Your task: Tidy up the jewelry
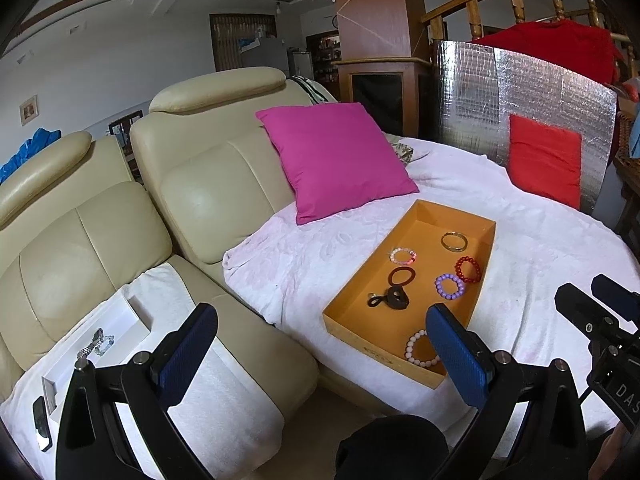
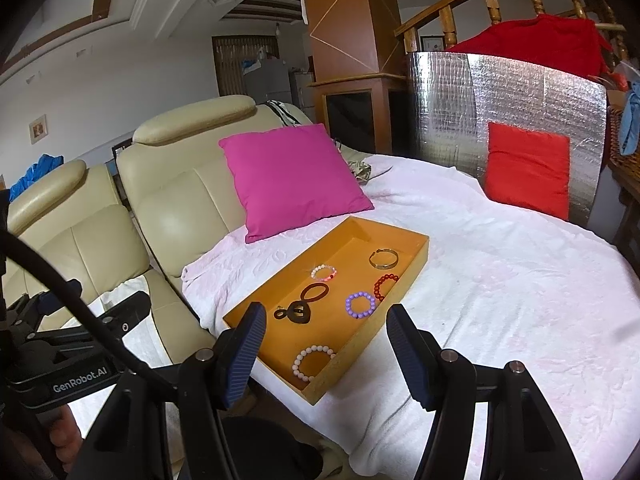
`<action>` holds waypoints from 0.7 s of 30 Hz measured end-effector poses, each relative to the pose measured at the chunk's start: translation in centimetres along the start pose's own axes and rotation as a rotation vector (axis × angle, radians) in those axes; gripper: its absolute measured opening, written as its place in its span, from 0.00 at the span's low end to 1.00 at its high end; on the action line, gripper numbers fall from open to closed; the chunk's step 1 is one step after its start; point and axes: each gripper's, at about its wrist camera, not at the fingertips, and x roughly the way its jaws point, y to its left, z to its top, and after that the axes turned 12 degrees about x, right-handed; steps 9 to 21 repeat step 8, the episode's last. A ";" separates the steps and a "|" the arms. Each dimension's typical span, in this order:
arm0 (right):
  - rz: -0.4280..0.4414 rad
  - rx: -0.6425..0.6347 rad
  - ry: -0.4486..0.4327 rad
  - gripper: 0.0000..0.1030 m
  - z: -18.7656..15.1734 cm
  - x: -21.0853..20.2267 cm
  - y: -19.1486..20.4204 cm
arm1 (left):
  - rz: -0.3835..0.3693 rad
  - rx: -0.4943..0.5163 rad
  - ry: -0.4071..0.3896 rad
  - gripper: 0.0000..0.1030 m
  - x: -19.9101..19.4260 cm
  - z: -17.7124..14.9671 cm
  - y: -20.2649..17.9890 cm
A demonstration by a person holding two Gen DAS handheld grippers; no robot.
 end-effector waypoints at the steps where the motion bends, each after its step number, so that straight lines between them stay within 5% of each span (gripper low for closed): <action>1: 0.001 0.001 0.002 0.65 0.0 0.2 -0.1 | 0.005 0.004 -0.001 1.00 0.1 0.0 -0.1; 8: -0.005 0.074 0.005 0.65 0.8 0.9 -3.7 | 0.004 0.104 -0.042 1.00 0.7 2.0 -4.3; 21: -0.005 0.074 0.005 0.65 0.8 0.9 -3.7 | 0.004 0.104 -0.042 1.00 0.7 2.0 -4.3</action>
